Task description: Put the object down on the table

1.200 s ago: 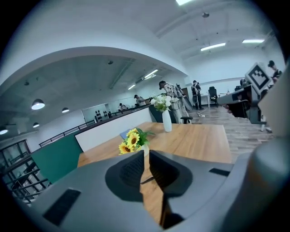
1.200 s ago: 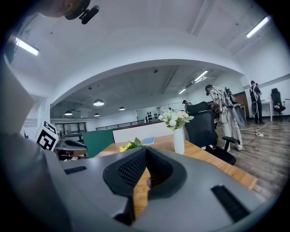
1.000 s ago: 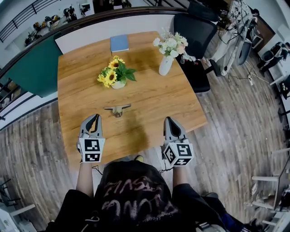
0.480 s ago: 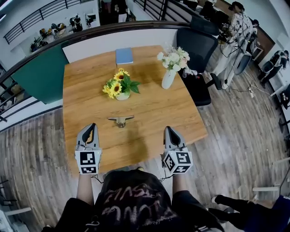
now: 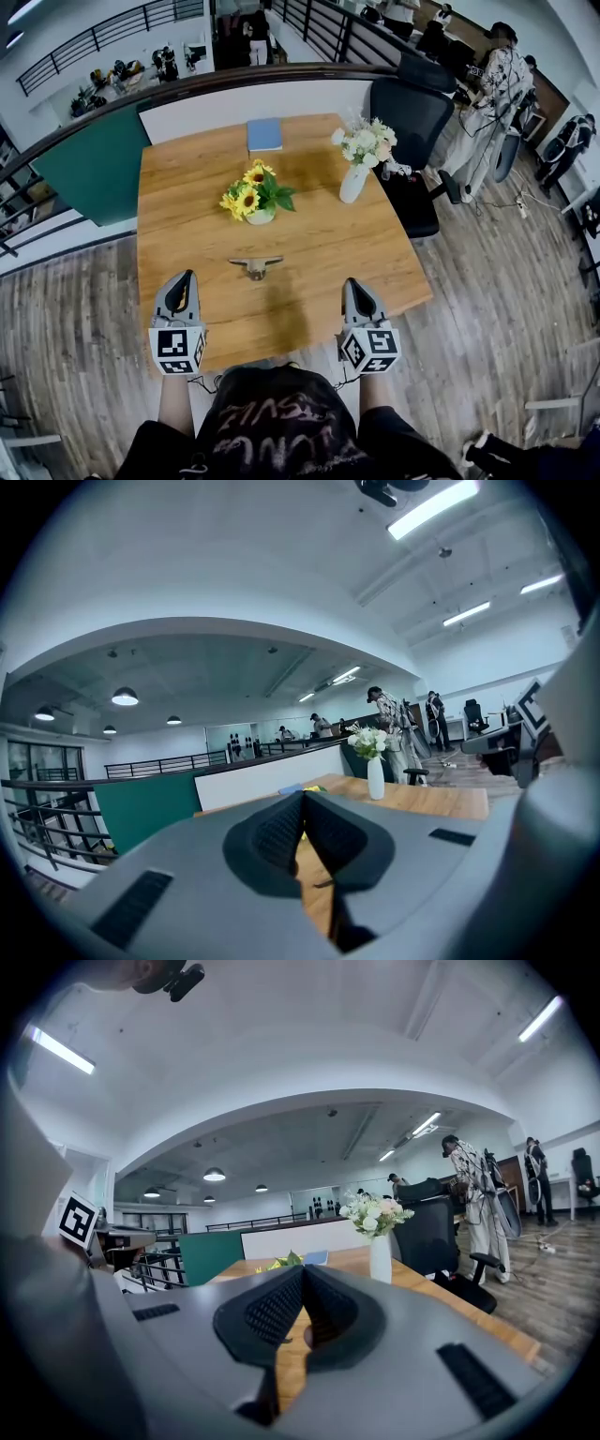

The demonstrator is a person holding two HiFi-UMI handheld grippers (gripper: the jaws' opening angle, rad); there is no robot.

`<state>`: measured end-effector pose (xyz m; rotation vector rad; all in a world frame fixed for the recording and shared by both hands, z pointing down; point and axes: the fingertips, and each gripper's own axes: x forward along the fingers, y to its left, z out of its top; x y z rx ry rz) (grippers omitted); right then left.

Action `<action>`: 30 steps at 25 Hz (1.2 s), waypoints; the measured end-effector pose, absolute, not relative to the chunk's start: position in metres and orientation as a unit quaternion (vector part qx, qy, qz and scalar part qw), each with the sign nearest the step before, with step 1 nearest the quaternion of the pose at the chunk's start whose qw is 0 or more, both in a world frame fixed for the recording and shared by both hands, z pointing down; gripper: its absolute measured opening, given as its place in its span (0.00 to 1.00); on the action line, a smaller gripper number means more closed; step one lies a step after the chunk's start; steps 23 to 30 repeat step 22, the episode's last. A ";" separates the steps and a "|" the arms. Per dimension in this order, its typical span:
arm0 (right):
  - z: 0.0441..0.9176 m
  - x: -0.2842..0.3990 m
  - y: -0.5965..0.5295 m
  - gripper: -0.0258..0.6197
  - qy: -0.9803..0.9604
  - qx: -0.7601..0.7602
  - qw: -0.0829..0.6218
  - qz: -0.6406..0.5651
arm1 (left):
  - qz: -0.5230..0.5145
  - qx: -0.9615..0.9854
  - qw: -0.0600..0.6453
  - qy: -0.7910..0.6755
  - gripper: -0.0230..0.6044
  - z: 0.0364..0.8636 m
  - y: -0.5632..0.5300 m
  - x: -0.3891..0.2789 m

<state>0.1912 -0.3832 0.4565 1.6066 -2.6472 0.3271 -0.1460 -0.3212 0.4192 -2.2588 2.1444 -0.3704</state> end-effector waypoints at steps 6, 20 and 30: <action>0.454 0.194 -0.383 0.04 -0.851 0.516 0.014 0.098 | -0.108 -0.726 0.014 0.680 0.06 0.410 -0.321 -0.144; 0.451 0.197 -0.389 0.04 -0.853 0.512 0.015 0.098 | -0.102 -0.724 0.022 0.681 0.06 0.403 -0.327 -0.141; 0.448 0.200 -0.392 0.05 -0.853 0.513 0.013 0.097 | -0.100 -0.723 0.021 0.683 0.06 0.402 -0.327 -0.141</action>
